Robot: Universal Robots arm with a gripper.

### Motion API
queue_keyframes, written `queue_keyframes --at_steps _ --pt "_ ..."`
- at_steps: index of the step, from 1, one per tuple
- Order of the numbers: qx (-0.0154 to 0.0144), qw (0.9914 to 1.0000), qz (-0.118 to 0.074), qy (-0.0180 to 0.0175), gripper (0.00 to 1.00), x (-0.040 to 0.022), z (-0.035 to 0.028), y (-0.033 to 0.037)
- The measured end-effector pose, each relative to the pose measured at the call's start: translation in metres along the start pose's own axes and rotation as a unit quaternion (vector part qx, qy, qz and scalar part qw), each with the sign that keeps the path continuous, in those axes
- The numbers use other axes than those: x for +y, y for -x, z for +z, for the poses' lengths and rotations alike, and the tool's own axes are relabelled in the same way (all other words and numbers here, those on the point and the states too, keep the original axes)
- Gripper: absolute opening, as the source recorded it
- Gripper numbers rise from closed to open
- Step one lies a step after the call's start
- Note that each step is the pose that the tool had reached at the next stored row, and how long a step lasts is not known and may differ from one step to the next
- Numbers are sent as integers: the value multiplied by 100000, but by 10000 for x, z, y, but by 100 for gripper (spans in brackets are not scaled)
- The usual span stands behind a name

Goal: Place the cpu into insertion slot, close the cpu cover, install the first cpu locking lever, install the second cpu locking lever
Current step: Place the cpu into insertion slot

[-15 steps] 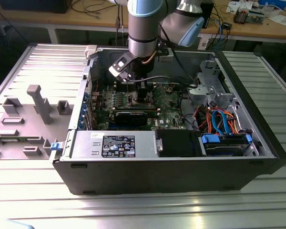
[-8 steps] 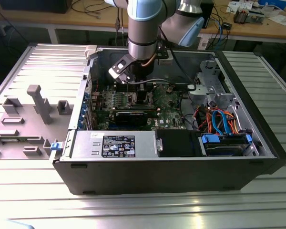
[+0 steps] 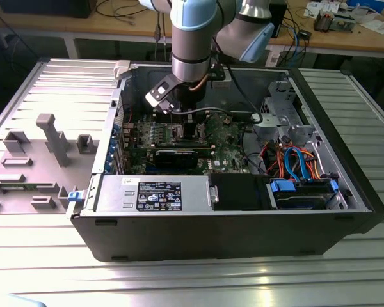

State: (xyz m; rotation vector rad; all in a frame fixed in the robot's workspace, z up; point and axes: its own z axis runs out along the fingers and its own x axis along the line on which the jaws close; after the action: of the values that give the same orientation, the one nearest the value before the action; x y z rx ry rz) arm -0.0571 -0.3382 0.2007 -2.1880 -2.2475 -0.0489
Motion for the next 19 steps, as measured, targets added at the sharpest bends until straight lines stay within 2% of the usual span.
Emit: queue_keyframes --at_steps 4,10,12,19 --pt "8 100000 -12 -10 55 -3 8 5" --pt "173 100000 23 -3 55 -5 34 5" --pt "235 100000 20 35 55 -3 18 2" --pt "173 100000 105 0 55 -8 -3 10"
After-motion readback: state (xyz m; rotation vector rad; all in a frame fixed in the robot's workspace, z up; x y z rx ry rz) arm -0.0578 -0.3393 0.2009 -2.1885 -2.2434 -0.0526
